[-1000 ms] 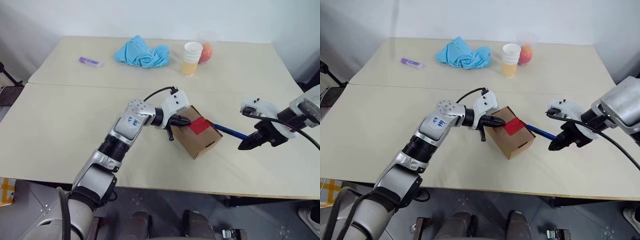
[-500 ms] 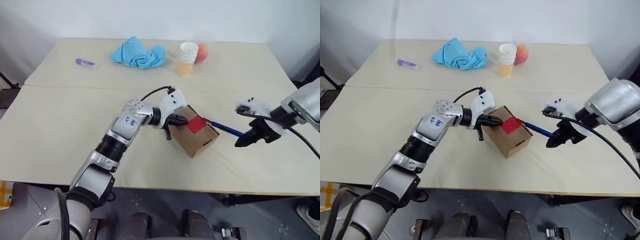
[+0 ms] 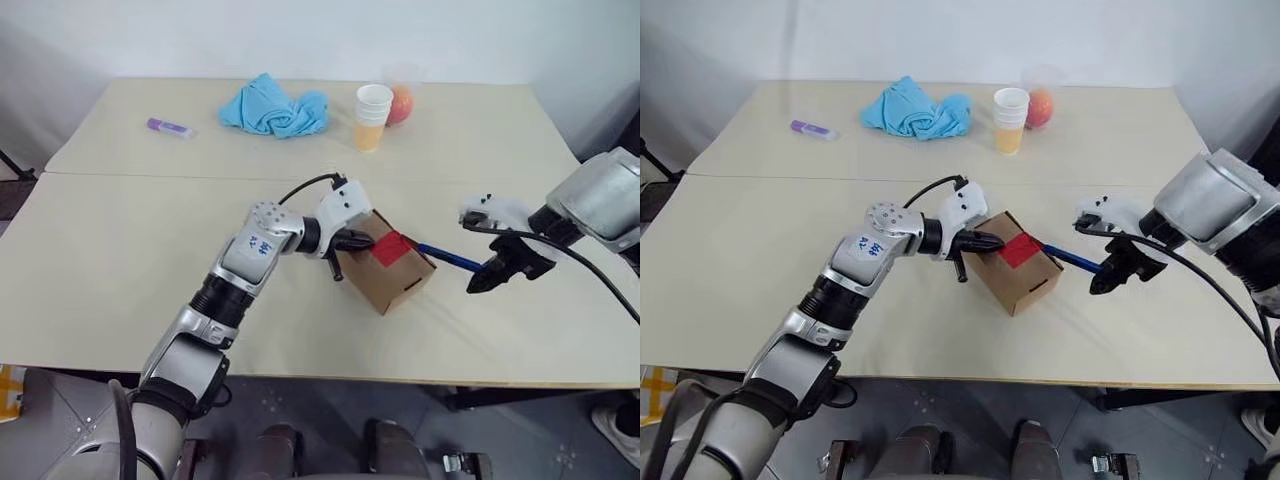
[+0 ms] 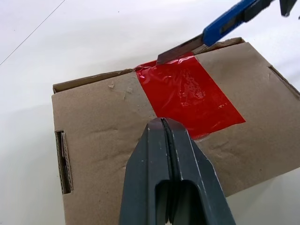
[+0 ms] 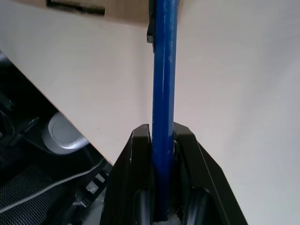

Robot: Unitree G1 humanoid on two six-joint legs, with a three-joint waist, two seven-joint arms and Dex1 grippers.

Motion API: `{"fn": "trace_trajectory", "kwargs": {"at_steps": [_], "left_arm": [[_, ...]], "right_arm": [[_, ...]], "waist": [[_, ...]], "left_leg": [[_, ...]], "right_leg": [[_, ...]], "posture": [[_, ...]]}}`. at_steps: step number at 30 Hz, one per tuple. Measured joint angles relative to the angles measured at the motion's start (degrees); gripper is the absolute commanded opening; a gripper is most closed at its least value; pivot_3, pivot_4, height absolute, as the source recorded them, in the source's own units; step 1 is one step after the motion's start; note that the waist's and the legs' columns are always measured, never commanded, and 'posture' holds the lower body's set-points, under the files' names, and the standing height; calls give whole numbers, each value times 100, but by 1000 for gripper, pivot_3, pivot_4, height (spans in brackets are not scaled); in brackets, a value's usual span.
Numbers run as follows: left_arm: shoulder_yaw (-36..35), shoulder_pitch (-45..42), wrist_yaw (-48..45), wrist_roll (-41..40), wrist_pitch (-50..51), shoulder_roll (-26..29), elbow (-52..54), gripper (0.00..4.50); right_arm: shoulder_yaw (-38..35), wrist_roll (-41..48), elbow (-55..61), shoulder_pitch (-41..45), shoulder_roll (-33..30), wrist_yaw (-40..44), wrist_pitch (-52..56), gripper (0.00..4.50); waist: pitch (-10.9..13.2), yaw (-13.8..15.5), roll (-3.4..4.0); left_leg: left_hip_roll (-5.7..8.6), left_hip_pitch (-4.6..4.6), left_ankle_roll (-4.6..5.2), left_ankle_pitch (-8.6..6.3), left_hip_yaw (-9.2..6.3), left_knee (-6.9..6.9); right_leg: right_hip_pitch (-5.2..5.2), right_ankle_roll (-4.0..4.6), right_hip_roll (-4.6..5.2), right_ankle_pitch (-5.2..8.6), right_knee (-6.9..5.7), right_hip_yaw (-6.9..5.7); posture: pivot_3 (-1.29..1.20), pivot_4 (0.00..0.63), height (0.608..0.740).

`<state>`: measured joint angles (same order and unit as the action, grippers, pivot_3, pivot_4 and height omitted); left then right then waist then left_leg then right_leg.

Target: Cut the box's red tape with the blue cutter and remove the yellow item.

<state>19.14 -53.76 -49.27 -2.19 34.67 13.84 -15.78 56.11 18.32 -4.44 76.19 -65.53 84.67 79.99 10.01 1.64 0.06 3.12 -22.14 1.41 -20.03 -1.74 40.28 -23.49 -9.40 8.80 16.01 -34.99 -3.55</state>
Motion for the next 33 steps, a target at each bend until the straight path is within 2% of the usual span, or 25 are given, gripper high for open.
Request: {"fn": "trace_trajectory", "kwargs": {"at_steps": [10, 17, 29, 33], "left_arm": [[-2, 31, 28, 0, 88, -5, 109, 0], [-4, 36, 36, -1, 134, 11, 147, 0], [-4, 34, 29, -3, 141, 6, 151, 0], [-28, 40, 36, -6, 147, 12, 156, 0]], "right_arm": [[2, -189, 17, -146, -84, 135, -55, 173], [-31, -235, 242, -520, -422, 206, -88, 173], [-131, -121, 546, -595, -633, 290, -38, 173], [-574, 140, 580, -522, -855, 343, -188, 173]], "waist": [[0, 7, 0], [0, -2, 0], [0, 5, 0], [0, -3, 0]], "left_leg": [[0, -3, 0, 0, -2, -4], [0, -3, -1, 0, -1, -7], [0, -5, -1, -1, -2, -8], [-1, -6, -1, -1, 3, -10]], "right_leg": [[-1, 0, 0, 0, 5, -1], [-2, 0, 1, 0, 9, -1], [-3, 0, 1, 0, 12, -2], [-5, 0, 1, 0, 14, 0]], "posture": [[0, 150, 740], [0, 150, 740], [0, 150, 740], [0, 150, 740]]}}
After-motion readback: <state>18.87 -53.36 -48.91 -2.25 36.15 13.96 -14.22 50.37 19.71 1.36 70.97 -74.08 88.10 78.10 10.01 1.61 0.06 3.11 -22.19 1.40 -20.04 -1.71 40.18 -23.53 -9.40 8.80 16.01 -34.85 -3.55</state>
